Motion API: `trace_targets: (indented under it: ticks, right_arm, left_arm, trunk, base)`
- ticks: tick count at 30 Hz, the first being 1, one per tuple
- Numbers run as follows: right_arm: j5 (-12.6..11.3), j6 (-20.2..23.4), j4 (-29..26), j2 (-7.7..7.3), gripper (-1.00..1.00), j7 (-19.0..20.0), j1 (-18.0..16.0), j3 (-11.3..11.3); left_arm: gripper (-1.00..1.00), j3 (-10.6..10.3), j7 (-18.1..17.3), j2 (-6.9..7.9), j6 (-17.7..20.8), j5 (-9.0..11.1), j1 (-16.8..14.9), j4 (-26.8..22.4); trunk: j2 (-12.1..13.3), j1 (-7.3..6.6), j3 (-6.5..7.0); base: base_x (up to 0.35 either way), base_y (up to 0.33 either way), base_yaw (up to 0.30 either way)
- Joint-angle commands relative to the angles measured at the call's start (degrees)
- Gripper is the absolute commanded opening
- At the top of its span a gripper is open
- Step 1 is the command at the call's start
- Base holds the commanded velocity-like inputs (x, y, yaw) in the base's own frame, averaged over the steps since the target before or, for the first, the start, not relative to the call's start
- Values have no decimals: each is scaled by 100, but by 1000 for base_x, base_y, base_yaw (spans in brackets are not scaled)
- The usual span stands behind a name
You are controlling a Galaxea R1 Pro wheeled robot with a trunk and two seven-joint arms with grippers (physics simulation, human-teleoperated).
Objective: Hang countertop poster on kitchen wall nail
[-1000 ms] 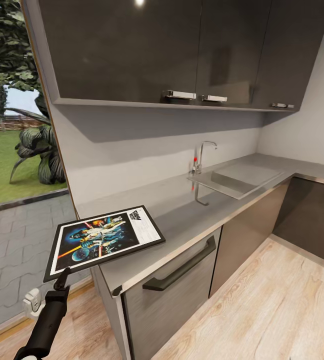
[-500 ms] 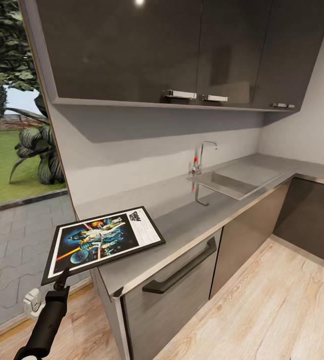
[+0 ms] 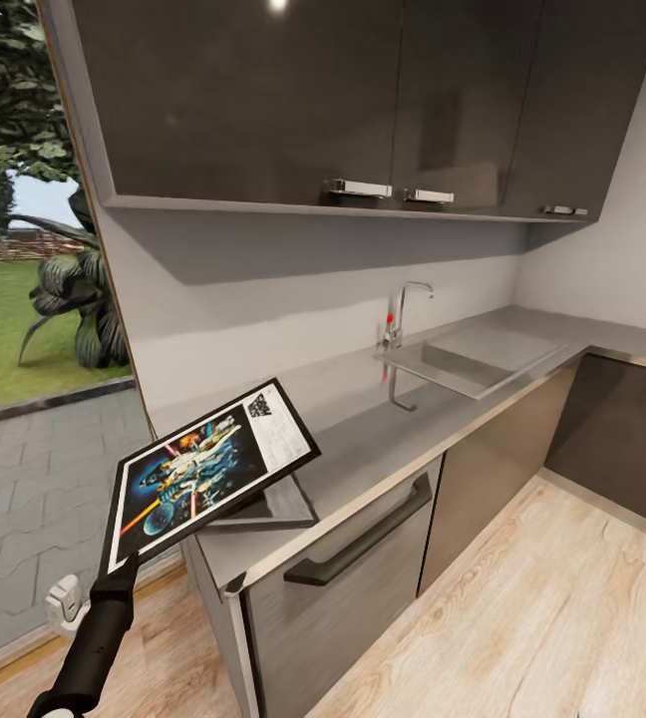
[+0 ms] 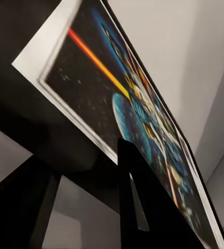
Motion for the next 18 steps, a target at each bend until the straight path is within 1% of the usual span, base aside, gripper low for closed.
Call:
trace_targets:
  ticks: [1, 14, 15, 18]
  right_arm:
    - [40, -17, 5, 2, 100, -9, -4, -18]
    - [41, -17, 14, 2, 100, -9, -4, -17]
    - [40, -17, 10, 2, 100, -9, -4, -17]
    - [35, -17, 11, 2, 100, -9, -4, -19]
  left_arm:
    - [-100, 11, -17, -5, 49, 42, 0, -1]
    - [-100, 11, -17, -5, 49, 41, 1, -41]
    - [-100, 19, -17, -5, 49, 33, 0, -130]
    - [-100, 19, -17, -5, 49, 33, 0, -137]
  trunk:
    - [-2, 0, -5]
    - [-2, 0, -5]
    - [-2, 0, -5]
    - [-2, 0, -4]
  base:
    - [0, 0, 0]
    - [0, 0, 0]
    - [0, 0, 0]
    - [0, 0, 0]
